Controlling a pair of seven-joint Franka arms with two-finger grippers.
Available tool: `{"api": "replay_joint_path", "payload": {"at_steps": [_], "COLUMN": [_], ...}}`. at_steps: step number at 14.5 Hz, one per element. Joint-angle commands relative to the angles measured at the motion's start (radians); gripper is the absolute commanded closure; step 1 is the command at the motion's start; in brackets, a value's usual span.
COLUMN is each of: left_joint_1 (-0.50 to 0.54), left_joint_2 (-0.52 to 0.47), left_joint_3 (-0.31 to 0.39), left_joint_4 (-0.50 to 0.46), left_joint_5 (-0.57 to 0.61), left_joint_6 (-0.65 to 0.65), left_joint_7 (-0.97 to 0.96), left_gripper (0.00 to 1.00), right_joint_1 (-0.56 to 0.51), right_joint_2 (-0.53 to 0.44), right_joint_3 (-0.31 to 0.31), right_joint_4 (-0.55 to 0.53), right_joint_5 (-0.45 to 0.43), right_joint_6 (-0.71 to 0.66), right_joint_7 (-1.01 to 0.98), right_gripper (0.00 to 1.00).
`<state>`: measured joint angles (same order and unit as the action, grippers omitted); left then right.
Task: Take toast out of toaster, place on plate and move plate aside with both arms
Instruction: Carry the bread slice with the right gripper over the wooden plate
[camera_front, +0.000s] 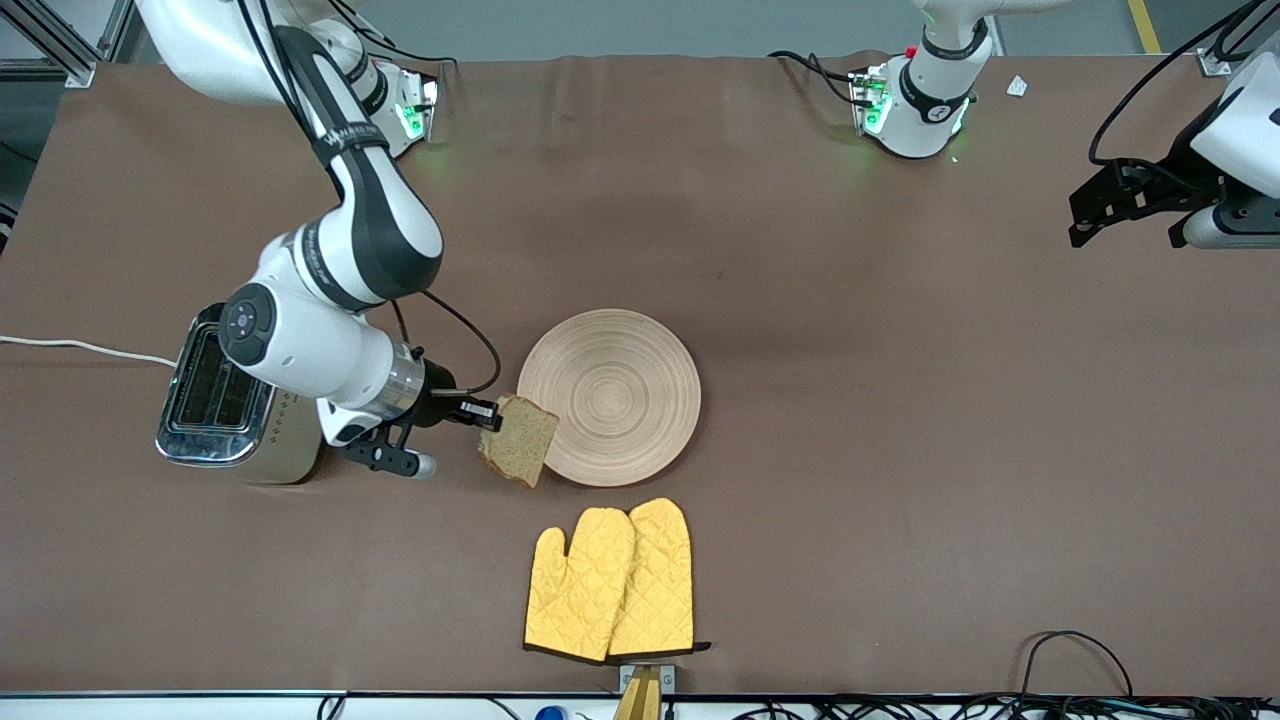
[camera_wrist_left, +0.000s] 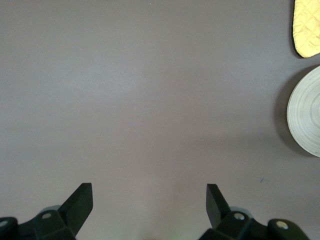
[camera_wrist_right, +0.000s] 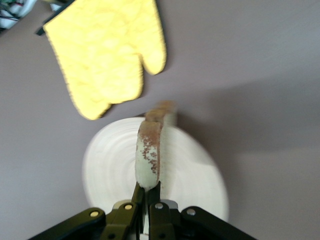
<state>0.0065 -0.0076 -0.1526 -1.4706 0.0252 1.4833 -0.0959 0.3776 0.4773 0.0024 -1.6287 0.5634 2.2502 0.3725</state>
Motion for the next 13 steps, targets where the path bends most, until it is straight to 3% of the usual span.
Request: {"api": "replay_joint_path", "payload": {"at_steps": [1,3,6,13], "left_joint_1": [0.006,0.004,0.003,-0.005], "left_joint_2": [0.005,0.005,0.005,0.008], "left_joint_3": [-0.004,-0.004,-0.004,-0.013], "left_joint_4": [0.024,0.024,0.024,0.024], "left_joint_5": [0.002,0.001,-0.017,-0.021], "left_joint_6": [-0.02,-0.02,-0.02,-0.02], "left_joint_7": [0.008,0.008,0.008,0.008], "left_gripper": [0.0,0.0,0.0,0.0], "right_joint_1": [0.068,0.122,0.144,0.041], "right_joint_2": [-0.019,0.003,0.046,0.035], "right_joint_3": [0.001,0.001,0.001,0.001], "right_joint_4": [-0.103,-0.103,-0.131,-0.244], "right_joint_5": [0.214,0.274,0.28,0.311], "right_joint_6": [0.113,0.159,0.187,0.114], "right_joint_7": [-0.079,-0.079,-0.13,-0.515], "right_gripper": [1.0,1.0,1.0,1.0]}}
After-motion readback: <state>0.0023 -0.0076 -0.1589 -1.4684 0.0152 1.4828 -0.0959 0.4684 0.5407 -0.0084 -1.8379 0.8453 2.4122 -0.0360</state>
